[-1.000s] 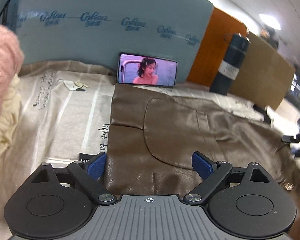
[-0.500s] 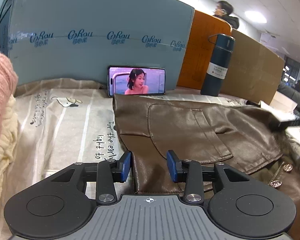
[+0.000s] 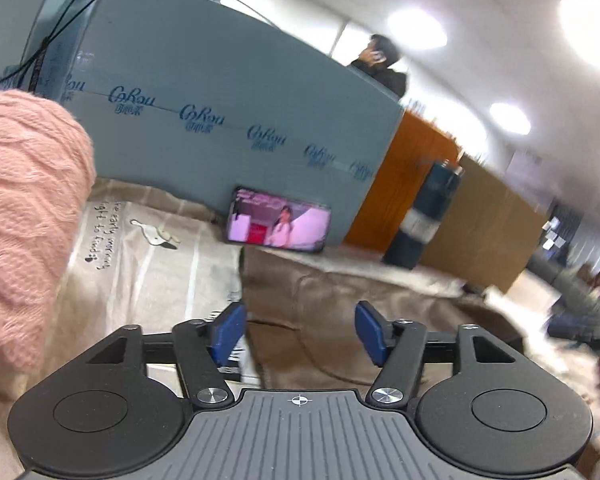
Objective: Fold clothes
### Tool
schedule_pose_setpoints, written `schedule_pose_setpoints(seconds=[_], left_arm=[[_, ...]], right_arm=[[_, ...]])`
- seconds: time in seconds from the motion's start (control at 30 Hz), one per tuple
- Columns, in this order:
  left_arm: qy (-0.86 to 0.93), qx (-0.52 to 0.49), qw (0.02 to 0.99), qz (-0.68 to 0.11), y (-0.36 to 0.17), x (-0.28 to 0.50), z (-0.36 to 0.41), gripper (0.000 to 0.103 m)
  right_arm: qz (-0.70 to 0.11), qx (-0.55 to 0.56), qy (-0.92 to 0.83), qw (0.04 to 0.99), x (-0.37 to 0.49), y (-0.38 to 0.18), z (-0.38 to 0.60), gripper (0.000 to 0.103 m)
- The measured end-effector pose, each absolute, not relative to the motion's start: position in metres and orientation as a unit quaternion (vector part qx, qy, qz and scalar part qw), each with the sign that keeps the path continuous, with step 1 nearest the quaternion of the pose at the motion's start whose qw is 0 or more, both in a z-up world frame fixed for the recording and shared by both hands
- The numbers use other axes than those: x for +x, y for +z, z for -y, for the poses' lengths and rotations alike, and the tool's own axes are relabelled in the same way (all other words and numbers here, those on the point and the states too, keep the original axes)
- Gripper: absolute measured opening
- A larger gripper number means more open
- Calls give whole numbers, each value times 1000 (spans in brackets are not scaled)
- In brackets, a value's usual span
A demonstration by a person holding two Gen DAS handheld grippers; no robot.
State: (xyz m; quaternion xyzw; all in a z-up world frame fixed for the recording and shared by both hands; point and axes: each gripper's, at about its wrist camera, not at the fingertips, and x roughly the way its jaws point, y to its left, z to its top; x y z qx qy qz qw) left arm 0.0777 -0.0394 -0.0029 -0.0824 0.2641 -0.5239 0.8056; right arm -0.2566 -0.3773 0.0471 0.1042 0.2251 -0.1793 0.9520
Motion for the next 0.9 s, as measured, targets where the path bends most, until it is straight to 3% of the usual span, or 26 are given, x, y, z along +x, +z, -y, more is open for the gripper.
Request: schedule_pose_setpoints(seconds=[0.07, 0.17, 0.37, 0.53, 0.63, 0.73, 0.8, 0.87, 0.9], left_arm=[[-536, -81, 797, -265, -1, 67, 26, 80], [-539, -46, 794, -279, -7, 45, 7, 86], [-527, 15, 780, -337, -29, 10, -10, 86], [-531, 79, 786, -306, -34, -24, 2, 83], [-517, 134, 804, -260, -34, -42, 9, 67], [-511, 150, 815, -227, -32, -52, 9, 36], [-511, 154, 817, -220, -33, -54, 9, 27], [-504, 158, 820, -219, -34, -53, 10, 7], [-499, 151, 825, -218, -33, -51, 8, 4]], right_arm=[[-234, 140, -119, 955, -252, 40, 367, 79], [-272, 150, -71, 948, -243, 21, 352, 79], [-319, 166, -51, 932, -250, -11, 344, 79], [-306, 171, -40, 936, -259, -15, 339, 80], [-304, 156, -41, 939, -261, -16, 329, 69], [-302, 140, -42, 942, -262, -16, 319, 49], [-299, 130, -46, 944, -264, -16, 315, 33], [-295, 115, -58, 947, -269, -17, 313, 19], [-294, 106, -63, 948, -271, -17, 311, 12]])
